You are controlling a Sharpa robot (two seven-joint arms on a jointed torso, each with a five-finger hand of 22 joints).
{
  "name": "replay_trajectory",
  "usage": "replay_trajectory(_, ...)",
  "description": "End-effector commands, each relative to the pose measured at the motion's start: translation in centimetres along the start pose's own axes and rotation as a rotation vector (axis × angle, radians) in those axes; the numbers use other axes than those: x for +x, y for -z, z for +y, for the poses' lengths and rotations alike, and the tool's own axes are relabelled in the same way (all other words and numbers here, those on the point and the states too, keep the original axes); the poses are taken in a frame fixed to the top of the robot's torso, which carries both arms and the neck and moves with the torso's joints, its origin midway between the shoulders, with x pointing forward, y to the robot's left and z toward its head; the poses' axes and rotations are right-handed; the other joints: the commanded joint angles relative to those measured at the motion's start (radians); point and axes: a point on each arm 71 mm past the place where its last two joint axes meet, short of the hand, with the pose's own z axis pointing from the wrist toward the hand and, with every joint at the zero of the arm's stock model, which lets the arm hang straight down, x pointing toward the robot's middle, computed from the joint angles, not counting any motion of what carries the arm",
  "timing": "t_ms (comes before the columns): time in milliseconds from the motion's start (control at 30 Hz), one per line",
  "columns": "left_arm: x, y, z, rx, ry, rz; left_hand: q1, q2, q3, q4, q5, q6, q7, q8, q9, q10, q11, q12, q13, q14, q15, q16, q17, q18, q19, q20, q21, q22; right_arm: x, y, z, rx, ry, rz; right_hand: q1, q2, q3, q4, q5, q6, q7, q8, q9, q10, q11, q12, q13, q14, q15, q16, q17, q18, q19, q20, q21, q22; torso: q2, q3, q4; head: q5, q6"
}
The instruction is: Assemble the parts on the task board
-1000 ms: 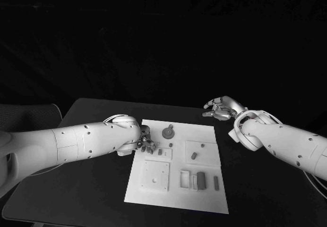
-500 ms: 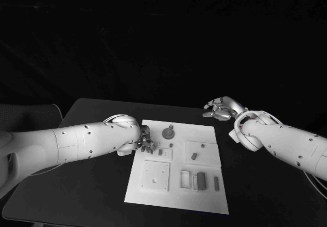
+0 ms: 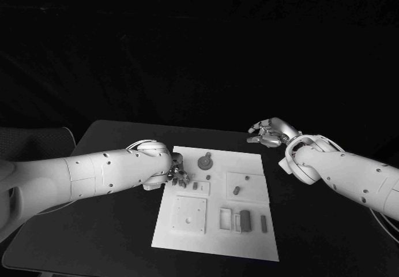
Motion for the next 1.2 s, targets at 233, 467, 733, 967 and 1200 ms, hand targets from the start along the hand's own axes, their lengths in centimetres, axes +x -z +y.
replay_trajectory(233, 0.03, -0.01, -0.29, 0.011, -0.005, 0.001, 0.002, -0.001, 0.147, -0.156, 0.005, 0.005, 0.001, 0.003, 0.002, 0.0, -0.005, 0.006, 0.001, 0.016, -0.021, 0.007, 0.001, 0.05, 0.011, -0.011, 0.008, 0.021, 0.1, 0.01, 0.07, -0.006, 0.005, 0.013, -0.011, 0.001, 0.002, 0.002, 0.001, -0.013, 0.021, 0.005, -0.002, -0.001, 0.004, 0.006, -0.001, 0.006, -0.002, 0.001, -0.001, 0.016, 0.0, -0.006, -0.005, 0.005, 0.0, -0.0003, 0.0002, -0.001, 0.0)
replay_trajectory(467, 0.04, -0.02, -0.31, 0.012, -0.007, 0.004, -0.017, -0.018, 0.128, -0.147, -0.019, 0.001, 0.002, 0.002, 0.004, -0.004, -0.004, 0.009, 0.001, 0.012, -0.021, 0.007, 0.001, 0.05, 0.008, -0.012, 0.009, 0.019, 0.09, 0.01, 0.03, -0.005, 0.006, 0.015, -0.012, 0.001, 0.001, 0.003, 0.001, -0.013, 0.021, 0.005, -0.002, -0.001, 0.004, 0.006, -0.002, 0.006, -0.002, 0.001, -0.001, 0.016, 0.0, -0.006, -0.005, 0.005, 0.0, -0.0004, -0.0001, -0.001, -0.001)
replay_trajectory(733, 0.04, -0.03, -0.26, 0.009, -0.005, 0.006, -0.036, -0.027, 0.103, -0.137, -0.033, -0.001, 0.002, 0.002, 0.006, -0.007, -0.004, 0.011, 0.0, 0.01, -0.021, 0.008, 0.0, 0.05, 0.005, -0.013, 0.009, 0.018, 0.07, 0.02, 0.01, -0.004, 0.006, 0.014, -0.016, 0.002, 0.001, 0.004, 0.001, -0.013, 0.021, 0.005, -0.002, -0.001, 0.004, 0.007, -0.002, 0.006, -0.002, 0.001, -0.001, 0.016, 0.0, -0.006, -0.005, 0.005, 0.0, -0.0003, 0.0001, -0.001, -0.002)
replay_trajectory(967, 0.0, -0.04, -0.17, 0.005, 0.0, 0.002, -0.051, -0.035, 0.087, -0.127, -0.041, -0.005, 0.003, 0.0, 0.006, -0.012, -0.003, 0.011, -0.001, 0.007, -0.021, 0.008, -0.001, 0.051, 0.002, -0.014, 0.008, 0.018, 0.06, 0.03, -0.02, -0.004, 0.006, 0.015, -0.018, 0.002, 0.001, 0.005, 0.001, -0.013, 0.021, 0.006, -0.002, -0.001, 0.004, 0.007, -0.002, 0.006, -0.002, 0.001, -0.001, 0.016, 0.0, -0.006, -0.005, 0.005, 0.0, -0.0003, 0.0002, 0.0, -0.003)
replay_trajectory(1200, -0.01, -0.04, -0.17, 0.005, 0.005, 0.001, -0.058, -0.038, 0.08, -0.121, -0.045, -0.009, 0.004, -0.002, 0.006, -0.012, -0.002, 0.013, -0.001, 0.006, -0.021, 0.008, -0.001, 0.051, 0.001, -0.014, 0.008, 0.017, 0.07, 0.03, 0.0, -0.004, 0.006, 0.015, -0.018, 0.002, 0.001, 0.005, 0.001, -0.013, 0.021, 0.006, -0.002, -0.001, 0.004, 0.007, -0.002, 0.006, -0.002, 0.001, -0.002, 0.016, 0.0, -0.006, -0.005, 0.005, 0.0, -0.0002, 0.0002, 0.0, -0.003)
